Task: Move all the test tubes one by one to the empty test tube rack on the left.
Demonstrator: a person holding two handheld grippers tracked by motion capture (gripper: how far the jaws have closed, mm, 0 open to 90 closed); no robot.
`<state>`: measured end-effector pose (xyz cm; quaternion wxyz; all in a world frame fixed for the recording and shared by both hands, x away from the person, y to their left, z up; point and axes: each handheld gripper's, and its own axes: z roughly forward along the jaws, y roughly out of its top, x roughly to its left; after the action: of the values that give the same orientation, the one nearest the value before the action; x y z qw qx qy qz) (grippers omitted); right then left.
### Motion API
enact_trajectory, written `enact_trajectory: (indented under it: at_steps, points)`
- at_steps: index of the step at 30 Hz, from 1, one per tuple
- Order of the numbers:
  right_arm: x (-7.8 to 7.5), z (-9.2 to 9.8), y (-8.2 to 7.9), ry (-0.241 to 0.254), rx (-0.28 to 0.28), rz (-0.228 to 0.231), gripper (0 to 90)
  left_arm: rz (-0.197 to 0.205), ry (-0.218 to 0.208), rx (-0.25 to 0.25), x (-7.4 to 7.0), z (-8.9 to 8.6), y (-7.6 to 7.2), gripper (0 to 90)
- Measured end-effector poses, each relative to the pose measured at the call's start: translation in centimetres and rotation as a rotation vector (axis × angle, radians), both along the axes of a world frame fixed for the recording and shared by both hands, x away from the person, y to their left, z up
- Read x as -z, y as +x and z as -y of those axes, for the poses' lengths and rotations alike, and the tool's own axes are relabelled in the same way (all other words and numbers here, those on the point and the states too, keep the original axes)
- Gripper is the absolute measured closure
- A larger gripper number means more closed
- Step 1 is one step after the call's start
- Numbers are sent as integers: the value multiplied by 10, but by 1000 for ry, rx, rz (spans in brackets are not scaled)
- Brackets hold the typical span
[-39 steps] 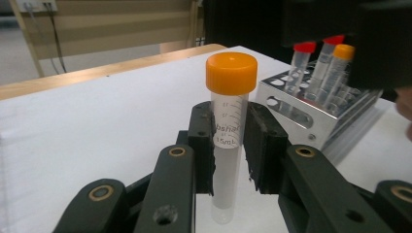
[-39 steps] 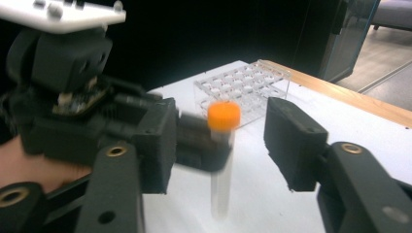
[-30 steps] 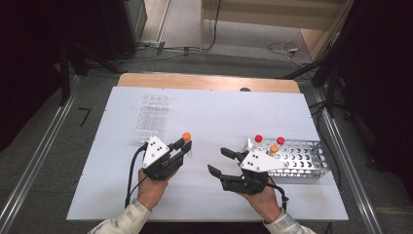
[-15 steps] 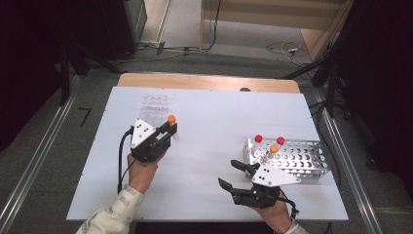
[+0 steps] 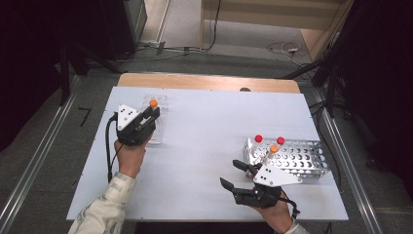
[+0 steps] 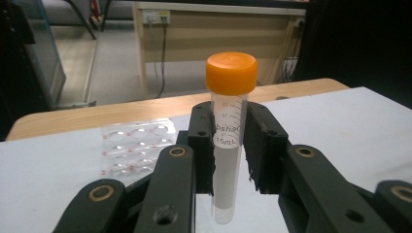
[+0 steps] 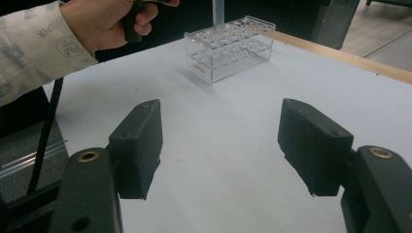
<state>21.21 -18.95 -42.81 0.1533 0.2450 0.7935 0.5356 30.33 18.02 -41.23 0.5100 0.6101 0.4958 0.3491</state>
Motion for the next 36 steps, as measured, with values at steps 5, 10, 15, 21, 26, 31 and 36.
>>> enact_trajectory:
  at_steps: [5,10,15,21,26,31,36]
  points:
    - [1,-1,0,-5,-2,-1,312,8,22,-46,1,-7,7,746]
    - [1,-1,-1,-3,1,1,314,3,46,-74,6,-11,12,745]
    - [1,0,-1,0,3,-1,313,-3,48,-87,8,-13,15,744]
    - [1,-1,0,-1,3,-4,311,-22,45,-89,12,-14,18,744]
    - [1,0,0,1,3,-1,312,-28,53,-94,15,-15,18,744]
    - [1,0,-1,1,3,0,313,-45,58,-108,26,-15,19,743]
    - [1,1,0,-1,4,3,313,-56,49,-106,30,-16,18,741]
